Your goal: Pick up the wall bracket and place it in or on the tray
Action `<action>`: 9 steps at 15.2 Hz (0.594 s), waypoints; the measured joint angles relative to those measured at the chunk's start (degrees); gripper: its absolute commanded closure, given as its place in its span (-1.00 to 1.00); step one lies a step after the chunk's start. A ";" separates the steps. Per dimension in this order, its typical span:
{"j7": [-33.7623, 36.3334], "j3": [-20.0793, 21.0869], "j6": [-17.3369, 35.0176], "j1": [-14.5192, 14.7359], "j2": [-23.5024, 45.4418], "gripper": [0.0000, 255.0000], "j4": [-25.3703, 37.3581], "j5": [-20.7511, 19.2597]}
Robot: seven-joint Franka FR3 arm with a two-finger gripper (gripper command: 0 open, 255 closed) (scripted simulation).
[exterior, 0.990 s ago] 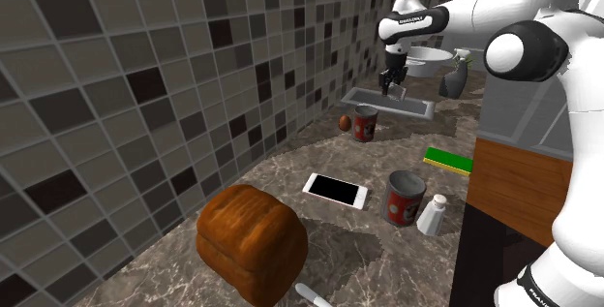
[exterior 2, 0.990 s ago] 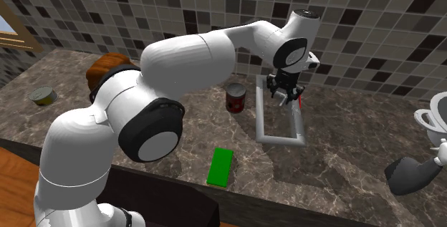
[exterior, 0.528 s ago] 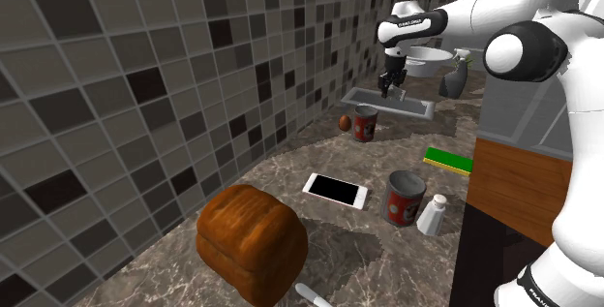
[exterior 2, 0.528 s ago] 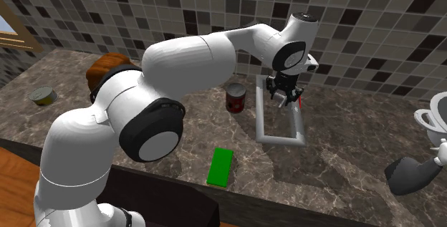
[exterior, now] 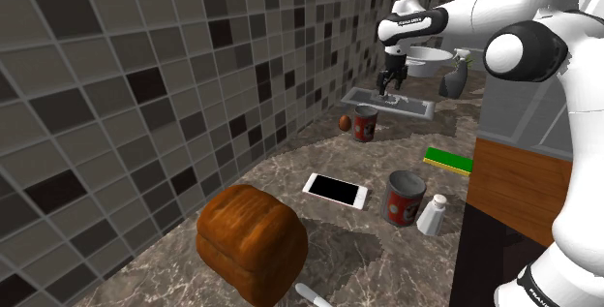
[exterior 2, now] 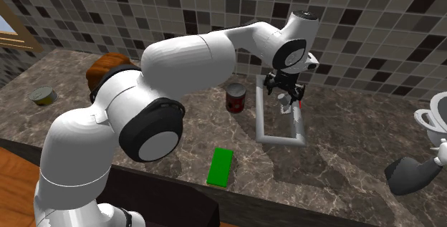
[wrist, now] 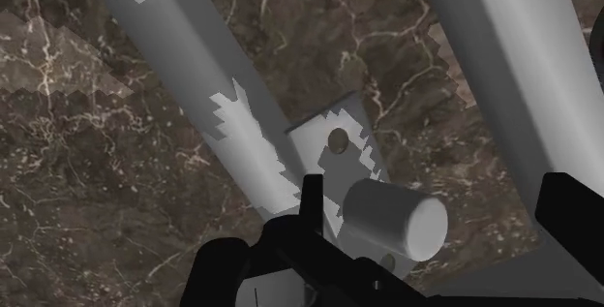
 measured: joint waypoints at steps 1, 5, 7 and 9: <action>0.04 0.00 -1.42 0.04 -0.35 -1.00 1.12 -0.02; 0.00 0.00 -5.92 -0.02 -0.06 -1.00 5.92 -0.01; -0.01 -0.01 -6.31 -0.04 -0.04 -1.00 6.29 -0.01; -0.02 -0.01 -6.38 -0.05 -0.07 -1.00 6.32 -0.01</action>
